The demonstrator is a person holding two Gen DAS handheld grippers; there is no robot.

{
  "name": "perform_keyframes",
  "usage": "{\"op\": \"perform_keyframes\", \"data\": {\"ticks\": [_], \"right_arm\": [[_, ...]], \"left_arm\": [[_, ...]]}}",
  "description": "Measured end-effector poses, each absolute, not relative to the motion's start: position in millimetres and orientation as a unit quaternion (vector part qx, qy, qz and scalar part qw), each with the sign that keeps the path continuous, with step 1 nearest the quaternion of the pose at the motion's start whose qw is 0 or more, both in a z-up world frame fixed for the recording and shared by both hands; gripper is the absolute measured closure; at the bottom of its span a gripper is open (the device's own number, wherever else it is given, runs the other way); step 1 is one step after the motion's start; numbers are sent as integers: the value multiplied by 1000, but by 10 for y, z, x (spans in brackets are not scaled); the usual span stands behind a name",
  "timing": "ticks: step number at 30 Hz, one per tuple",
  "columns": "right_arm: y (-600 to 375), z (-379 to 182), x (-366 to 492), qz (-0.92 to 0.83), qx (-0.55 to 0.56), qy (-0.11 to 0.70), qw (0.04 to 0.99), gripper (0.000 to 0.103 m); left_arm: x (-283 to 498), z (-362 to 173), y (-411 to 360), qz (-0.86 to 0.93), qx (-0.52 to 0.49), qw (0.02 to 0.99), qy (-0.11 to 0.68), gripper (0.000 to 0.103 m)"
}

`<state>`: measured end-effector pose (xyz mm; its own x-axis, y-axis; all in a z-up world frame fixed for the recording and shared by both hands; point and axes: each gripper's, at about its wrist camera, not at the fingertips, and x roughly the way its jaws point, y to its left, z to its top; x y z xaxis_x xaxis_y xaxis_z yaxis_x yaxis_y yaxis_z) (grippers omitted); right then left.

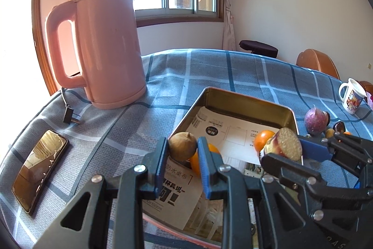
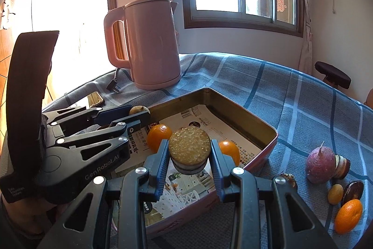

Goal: Organize fruits
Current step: 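Lower the brown fruit into the tin box with the left gripper while the right gripper lowers the sliced fruit, then open both grippers and move them back to the fruit cluster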

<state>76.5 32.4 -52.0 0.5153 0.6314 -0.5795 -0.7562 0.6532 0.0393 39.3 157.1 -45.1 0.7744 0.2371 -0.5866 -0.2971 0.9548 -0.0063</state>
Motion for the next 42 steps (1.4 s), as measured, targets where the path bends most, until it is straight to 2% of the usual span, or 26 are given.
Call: {"op": "perform_keyframes", "data": {"ticks": [11, 14, 15, 17, 19, 21, 28, 31, 33, 36, 42], "right_arm": [[414, -656, 824, 409, -116, 321, 846, 67], [395, -647, 828, 409, -112, 324, 845, 66], [381, -634, 828, 407, -111, 324, 847, 65], [320, -591, 820, 399, -108, 319, 853, 57], [216, -535, 832, 396, -94, 320, 855, 50], [82, -467, 828, 392, -89, 320, 858, 46], [-714, -273, 909, 324, -80, 303, 892, 43], [-1074, -279, 1013, 279, -63, 303, 909, 37], [-1255, -309, 1081, 252, -50, 306, 917, 36], [-1359, -388, 1157, 251, -25, 319, 914, 36], [-1312, -415, 1168, 231, -61, 317, 918, 36]], "left_arm": [[429, -488, 1579, 139, -53, 935, 321, 75], [416, -494, 1582, 137, -58, 935, 323, 70], [408, -490, 1580, 135, -61, 935, 323, 66], [380, -462, 1569, 131, -69, 936, 319, 57], [350, -405, 1528, 135, -68, 939, 310, 37], [307, -318, 1471, 129, -68, 944, 296, 33], [327, -155, 1131, 90, -66, 954, 278, 30], [409, -182, 877, 68, -48, 955, 286, 30], [462, -206, 704, 51, -35, 956, 288, 30], [557, -266, 552, 54, -21, 954, 293, 30], [708, -284, 450, 41, -9, 950, 309, 30]]}}
